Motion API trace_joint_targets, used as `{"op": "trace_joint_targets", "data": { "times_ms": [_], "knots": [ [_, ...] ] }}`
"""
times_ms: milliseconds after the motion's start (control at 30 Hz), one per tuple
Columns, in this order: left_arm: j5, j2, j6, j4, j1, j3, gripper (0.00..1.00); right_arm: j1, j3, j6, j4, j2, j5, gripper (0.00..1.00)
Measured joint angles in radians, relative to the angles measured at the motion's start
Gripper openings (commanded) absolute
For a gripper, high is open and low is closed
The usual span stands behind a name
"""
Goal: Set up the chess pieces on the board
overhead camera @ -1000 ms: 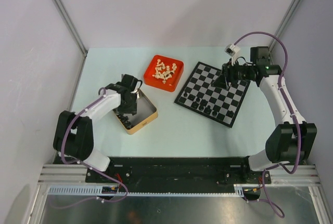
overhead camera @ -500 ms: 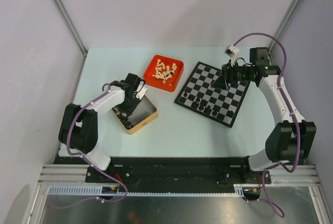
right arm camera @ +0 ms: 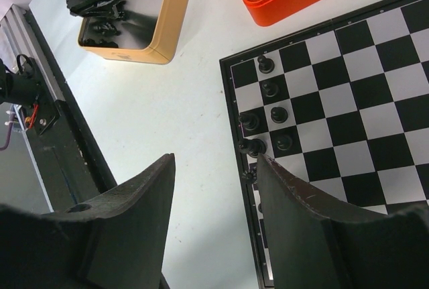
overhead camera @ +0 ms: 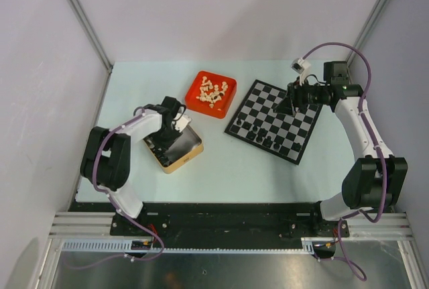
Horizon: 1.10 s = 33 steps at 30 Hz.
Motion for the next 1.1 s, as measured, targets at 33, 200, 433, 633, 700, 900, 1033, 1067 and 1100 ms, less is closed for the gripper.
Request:
{"op": "trace_joint_targets", "data": {
  "times_ms": [33,200,433,633,700,900,1033,1067,1100],
  "knots": [
    [0.001,0.004,0.000,0.000,0.004,0.001,0.38,-0.002,0.000,0.000,0.000,0.000,-0.002,0.56],
    [0.003,0.044,0.000,0.001,0.016,0.012,0.36,-0.005,0.000,0.000,0.001,0.000,-0.012,0.56],
    [0.021,0.090,-0.003,-0.009,0.026,0.050,0.26,-0.008,0.000,0.001,0.001,0.000,-0.019,0.57],
    [0.087,0.093,-0.029,0.001,0.030,0.118,0.19,-0.032,0.000,0.001,0.001,0.000,-0.020,0.56],
    [0.115,0.096,-0.044,0.010,0.030,0.140,0.19,-0.035,0.000,0.001,0.001,0.000,-0.020,0.56],
    [0.206,0.142,-0.112,0.035,0.030,0.182,0.28,-0.038,0.000,0.001,0.001,0.000,-0.020,0.57],
    [0.228,0.184,-0.150,0.043,0.030,0.187,0.38,-0.038,0.000,0.001,0.000,0.000,-0.020,0.57],
    [0.228,0.185,-0.157,0.043,0.030,0.187,0.39,-0.038,0.000,0.001,0.001,0.000,-0.020,0.57],
    [0.230,0.185,-0.165,0.045,0.030,0.187,0.40,-0.038,0.000,0.001,0.001,0.000,-0.020,0.57]
  ]
}}
